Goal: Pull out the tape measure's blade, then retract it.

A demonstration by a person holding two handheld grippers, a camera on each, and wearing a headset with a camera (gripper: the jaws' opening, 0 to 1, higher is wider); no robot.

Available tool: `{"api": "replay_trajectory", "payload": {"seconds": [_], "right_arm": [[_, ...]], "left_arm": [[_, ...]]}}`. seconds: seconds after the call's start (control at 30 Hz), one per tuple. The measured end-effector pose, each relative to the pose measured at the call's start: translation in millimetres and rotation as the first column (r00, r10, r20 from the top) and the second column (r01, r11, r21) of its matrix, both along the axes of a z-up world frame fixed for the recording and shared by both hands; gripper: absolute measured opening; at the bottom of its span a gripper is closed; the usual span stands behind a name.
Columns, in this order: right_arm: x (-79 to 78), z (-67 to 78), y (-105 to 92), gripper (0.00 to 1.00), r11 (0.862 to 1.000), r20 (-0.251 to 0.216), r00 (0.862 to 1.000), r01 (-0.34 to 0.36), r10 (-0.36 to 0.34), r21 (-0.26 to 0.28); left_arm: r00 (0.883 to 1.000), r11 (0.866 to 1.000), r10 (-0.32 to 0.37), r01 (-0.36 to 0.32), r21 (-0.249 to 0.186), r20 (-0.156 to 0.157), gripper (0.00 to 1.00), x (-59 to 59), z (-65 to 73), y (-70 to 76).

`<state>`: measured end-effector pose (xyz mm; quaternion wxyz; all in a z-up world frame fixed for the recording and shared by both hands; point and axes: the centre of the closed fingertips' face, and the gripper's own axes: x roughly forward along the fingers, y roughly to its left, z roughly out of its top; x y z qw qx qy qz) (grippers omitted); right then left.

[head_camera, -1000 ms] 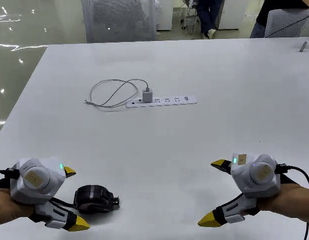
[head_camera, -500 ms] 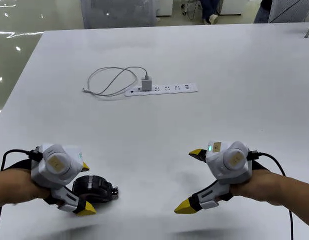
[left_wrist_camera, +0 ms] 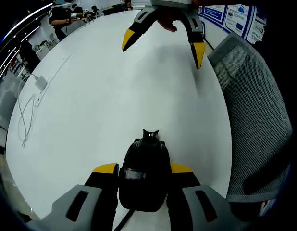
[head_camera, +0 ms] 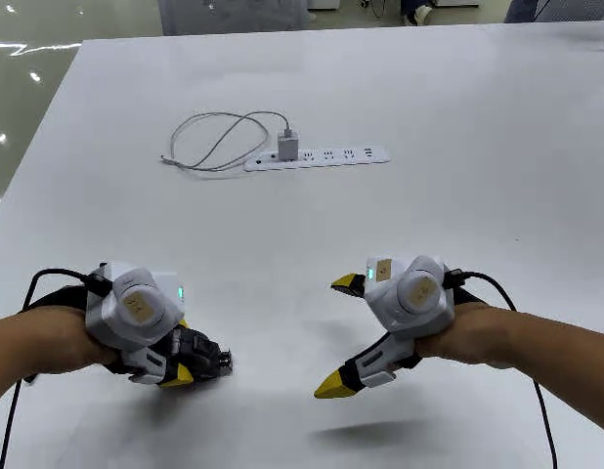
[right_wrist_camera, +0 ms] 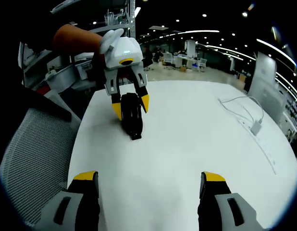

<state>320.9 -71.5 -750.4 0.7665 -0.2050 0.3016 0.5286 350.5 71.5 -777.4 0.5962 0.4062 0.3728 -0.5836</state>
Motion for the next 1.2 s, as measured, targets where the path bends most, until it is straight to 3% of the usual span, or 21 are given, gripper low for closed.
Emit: {"api": "replay_trajectory", "payload": {"seconds": [0.1,0.3,0.43,0.5,0.7,0.9,1.0,1.2], "right_arm": [[2.4,-0.5,4.4,0.76,1.0,0.007,1.0,-0.018,0.018,-0.001],[1.3,-9.6,18.2,0.71,0.999,0.005,0.999,-0.053,0.053,-0.007],[0.6,-15.8,31.0,0.66,0.997,0.003,0.997,-0.082,0.082,-0.013],[0.3,-18.9,38.2,0.65,0.995,-0.002,0.995,-0.096,0.096,-0.01],[6.3,-26.9,55.8,0.61,0.997,-0.015,0.997,-0.078,0.079,0.002],[8.0,-30.8,67.6,0.57,0.996,-0.022,0.995,-0.093,0.093,0.003],[9.6,-34.4,72.7,0.55,0.993,-0.016,0.993,-0.115,0.115,-0.012],[12.8,-37.0,87.8,0.51,0.99,-0.021,0.99,-0.141,0.14,-0.017]], "left_arm": [[1.0,1.0,-0.006,0.006,0.0,-0.005,0.34,0.0,-0.5,1.2],[1.0,1.0,-0.019,0.019,0.001,-0.016,0.34,-0.4,-1.5,0.8],[1.0,1.0,-0.019,0.019,0.012,-0.006,0.34,-0.9,-2.2,1.1],[0.999,0.999,-0.04,0.039,0.029,0.026,0.34,1.0,-4.3,1.9],[0.999,0.999,-0.032,0.031,0.044,0.029,0.34,0.8,-5.6,2.5],[0.999,1.0,-0.007,0.007,-0.002,0.032,0.34,2.0,-5.5,1.6],[0.999,1.0,-0.014,0.015,-0.003,0.041,0.34,0.5,-5.1,1.9],[1.0,1.0,-0.018,0.018,-0.004,0.012,0.34,1.8,-4.8,1.3]]}}
